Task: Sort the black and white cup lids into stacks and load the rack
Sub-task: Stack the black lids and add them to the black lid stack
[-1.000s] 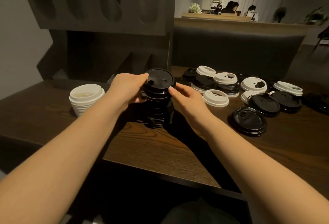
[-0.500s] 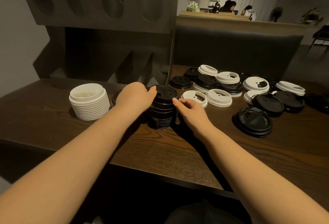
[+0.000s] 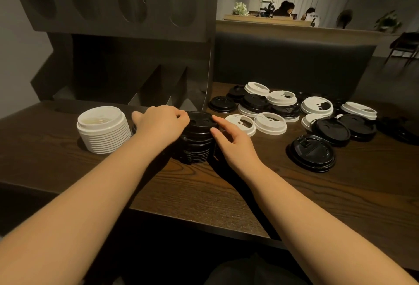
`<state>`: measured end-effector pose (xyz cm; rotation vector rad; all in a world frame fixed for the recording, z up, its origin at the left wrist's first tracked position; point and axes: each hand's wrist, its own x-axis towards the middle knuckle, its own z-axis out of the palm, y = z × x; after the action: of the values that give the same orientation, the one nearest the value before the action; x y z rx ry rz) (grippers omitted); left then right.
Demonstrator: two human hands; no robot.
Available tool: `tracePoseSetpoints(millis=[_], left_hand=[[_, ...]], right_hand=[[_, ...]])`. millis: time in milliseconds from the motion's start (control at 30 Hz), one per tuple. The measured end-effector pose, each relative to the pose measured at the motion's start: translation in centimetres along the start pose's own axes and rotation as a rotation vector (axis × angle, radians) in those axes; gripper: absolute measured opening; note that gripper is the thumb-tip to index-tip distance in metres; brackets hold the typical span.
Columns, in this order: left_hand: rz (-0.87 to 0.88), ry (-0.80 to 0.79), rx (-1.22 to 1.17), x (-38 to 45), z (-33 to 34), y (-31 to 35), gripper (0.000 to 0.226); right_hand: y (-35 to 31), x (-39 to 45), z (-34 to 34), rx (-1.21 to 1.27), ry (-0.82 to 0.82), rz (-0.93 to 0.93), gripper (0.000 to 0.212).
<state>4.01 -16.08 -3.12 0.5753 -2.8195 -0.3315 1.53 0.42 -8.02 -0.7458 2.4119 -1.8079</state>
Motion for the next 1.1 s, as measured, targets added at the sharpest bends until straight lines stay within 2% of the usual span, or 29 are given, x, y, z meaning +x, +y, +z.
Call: tracePoseSetpoints(millis=[467,667,800,867,933,1000,1100], left_hand=[[0.027,0.047,0.040,-0.3,0.5,-0.4,0.039],[0.019,0.110,-0.026,-0.9,1.6,-0.5,0.036],[0.049,0.127,-0.064,-1.6,1.6,-0.3,0.033],[0.093,0.110,-0.085,-2.0,1.5,-0.5,0.035],[0.158,0.110,-0.165,-2.5,1.6,-0.8,0.042],[0.206,0.112,-0.371,-3.1,1.8,-0.9,0.040],[0.208,0.102,-0.608,-3.7,2.4,-0.5,0.037]], right_hand=[[0.5,0.2,0.1,-0.129,0.024,0.013,0.035],[0.2,0.0,-0.2,-0.197,0.092,-0.027,0.019],[0.1,-0.6,-0.3,-0.108,0.066,-0.034,0.007],[-0.1,-0.8,-0.4,-0.017,0.061,-0.018,0.009],[-0.4,-0.6,-0.5,0.104,0.059,0.021,0.013],[-0.6,-0.4,-0.7,0.199,0.058,0.063,0.011],[-0.8,-0.3,-0.6,0.233,0.039,0.081,0.007]])
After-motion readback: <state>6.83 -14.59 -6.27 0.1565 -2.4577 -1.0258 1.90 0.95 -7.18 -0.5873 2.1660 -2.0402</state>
